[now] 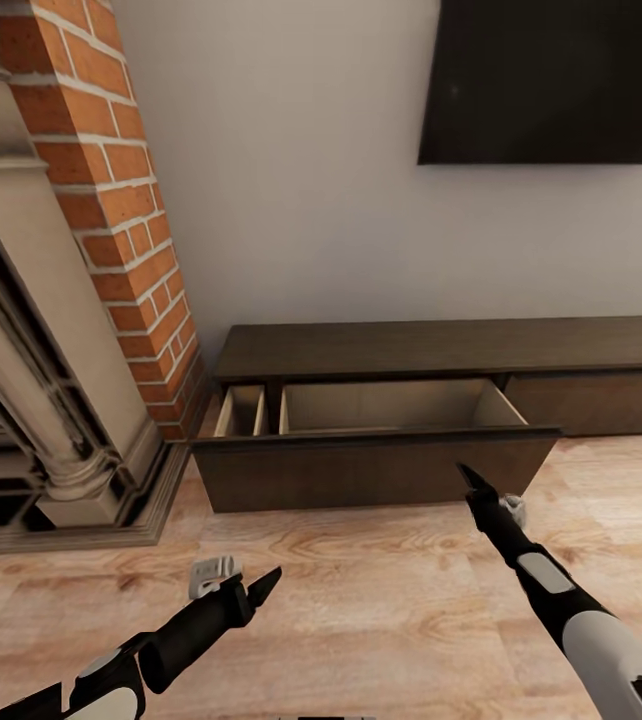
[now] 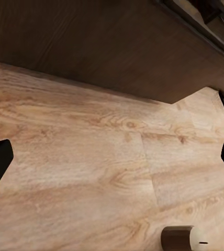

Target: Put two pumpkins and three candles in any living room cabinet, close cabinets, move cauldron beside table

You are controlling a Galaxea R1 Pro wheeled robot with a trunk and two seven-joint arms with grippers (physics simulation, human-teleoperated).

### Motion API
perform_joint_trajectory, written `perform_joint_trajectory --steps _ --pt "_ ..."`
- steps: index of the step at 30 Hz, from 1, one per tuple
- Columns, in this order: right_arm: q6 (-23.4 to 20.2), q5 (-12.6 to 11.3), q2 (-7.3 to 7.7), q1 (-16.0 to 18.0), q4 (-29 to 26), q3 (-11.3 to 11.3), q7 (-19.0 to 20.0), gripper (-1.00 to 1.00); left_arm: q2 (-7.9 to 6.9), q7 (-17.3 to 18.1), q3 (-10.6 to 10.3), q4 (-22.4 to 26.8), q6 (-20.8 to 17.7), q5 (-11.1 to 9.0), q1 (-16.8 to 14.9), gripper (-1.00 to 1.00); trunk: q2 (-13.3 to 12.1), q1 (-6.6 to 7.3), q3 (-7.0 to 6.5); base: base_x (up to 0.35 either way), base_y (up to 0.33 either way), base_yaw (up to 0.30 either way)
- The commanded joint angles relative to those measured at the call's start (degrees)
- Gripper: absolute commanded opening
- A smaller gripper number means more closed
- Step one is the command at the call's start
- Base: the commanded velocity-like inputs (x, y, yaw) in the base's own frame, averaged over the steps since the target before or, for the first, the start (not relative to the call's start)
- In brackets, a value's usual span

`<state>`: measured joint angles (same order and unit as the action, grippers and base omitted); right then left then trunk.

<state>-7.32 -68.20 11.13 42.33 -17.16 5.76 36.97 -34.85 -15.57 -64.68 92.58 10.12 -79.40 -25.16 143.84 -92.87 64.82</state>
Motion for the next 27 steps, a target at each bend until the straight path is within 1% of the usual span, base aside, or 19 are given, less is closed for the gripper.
perform_joint_trajectory --steps 1,2,3,4,5,7,9,11,14,16,17,21,23,25,26,27 --pt "1.4 1.3 -0.54 0.0 -0.1 0.2 0.1 1.00 0.05 -0.3 -0.3 0.1 0.5 -0.5 -0.1 1.00 0.0 0.03 -0.18 0.000 0.000 0.000" --pt "3.4 2.9 -1.12 0.0 -0.1 0.2 0.1 1.00 0.14 -0.3 -0.3 0.0 0.5 -0.6 -0.1 1.00 0.0 0.06 -0.40 0.000 0.000 0.000" --pt "6.5 4.7 -1.88 0.0 -0.2 0.2 -0.2 1.00 0.22 -0.4 -0.2 -0.3 0.5 -0.6 -0.1 1.00 0.0 0.09 -0.62 0.000 0.000 0.000" --pt "8.7 5.4 -2.27 0.0 -0.1 0.2 -0.6 1.00 0.25 -0.5 -0.1 -0.4 0.4 -0.6 -0.1 1.00 0.0 0.11 -0.84 0.000 0.000 0.000" --pt "9.9 5.6 -2.44 0.0 -0.1 0.1 -0.9 1.00 0.25 -0.5 0.0 -0.5 0.4 -0.6 -0.1 1.00 0.0 0.14 -1.07 0.000 0.000 0.000" --pt "14.7 6.2 -3.11 0.0 0.1 0.2 -2.3 1.00 0.23 -0.7 0.2 -0.7 0.4 -0.6 -0.1 1.00 -0.1 0.19 -1.51 0.000 0.000 0.000" --pt "18.4 6.5 -3.87 0.0 0.3 0.2 -3.0 1.00 0.26 -2.4 0.3 -0.9 0.4 -0.6 -0.1 1.00 -0.1 0.24 -1.95 0.000 0.000 0.000" --pt "19.8 6.6 -4.22 0.0 0.5 0.2 -3.2 1.00 0.28 -4.2 0.3 -0.9 0.4 -0.5 -0.1 1.00 -0.1 0.29 -2.39 0.000 0.000 0.000" --pt "21.9 6.6 -4.66 0.0 2.8 0.1 -3.4 1.00 0.71 -12.7 0.3 -1.2 0.4 -0.4 -0.1 1.00 -0.2 0.37 -3.06 0.000 0.000 0.000" --pt "22.7 6.7 -4.73 0.0 5.4 0.1 -3.4 1.00 1.59 -16.2 0.3 -1.5 0.4 -0.3 -0.1 1.00 -0.2 0.42 -3.50 0.000 0.000 0.000" --pt "23.9 6.7 -4.66 0.0 7.2 0.1 -3.2 1.00 1.88 -17.1 0.2 -1.6 0.5 -0.2 -0.1 1.00 -0.2 0.45 -3.72 -0.011 0.000 0.000" --pt "26.2 6.7 -4.39 0.0 11.3 0.1 -2.7 1.00 2.21 -18.6 0.0 -2.1 0.8 -0.2 -0.1 1.00 -0.3 0.55 -4.61 -0.157 0.000 0.000" --pt "27.3 6.7 -4.34 -0.7 12.7 0.1 -1.9 1.00 2.28 -18.9 -0.3 -3.9 0.9 -0.2 -0.1 1.00 -0.3 0.60 -5.05 -0.285 0.000 0.000" --pt "30.2 6.9 -4.40 -2.3 13.2 0.0 -1.5 1.00 2.44 -19.1 -0.8 -6.2 0.9 -0.2 -0.1 1.00 -0.3 0.65 -5.50 -0.317 0.000 0.000" --pt "32.2 7.5 -4.53 -3.2 13.3 -0.1 -1.4 1.00 2.66 -19.4 -1.0 -7.1 0.9 -0.1 -0.1 1.00 -0.3 0.68 -5.72 -0.328 0.000 0.000" --pt "34.4 8.6 -4.65 -3.7 13.5 -0.3 -1.4 1.00 2.90 -20.2 -1.4 -8.0 1.0 -0.1 -0.1 1.00 -0.3 0.70 -5.94 -0.333 0.000 0.000"
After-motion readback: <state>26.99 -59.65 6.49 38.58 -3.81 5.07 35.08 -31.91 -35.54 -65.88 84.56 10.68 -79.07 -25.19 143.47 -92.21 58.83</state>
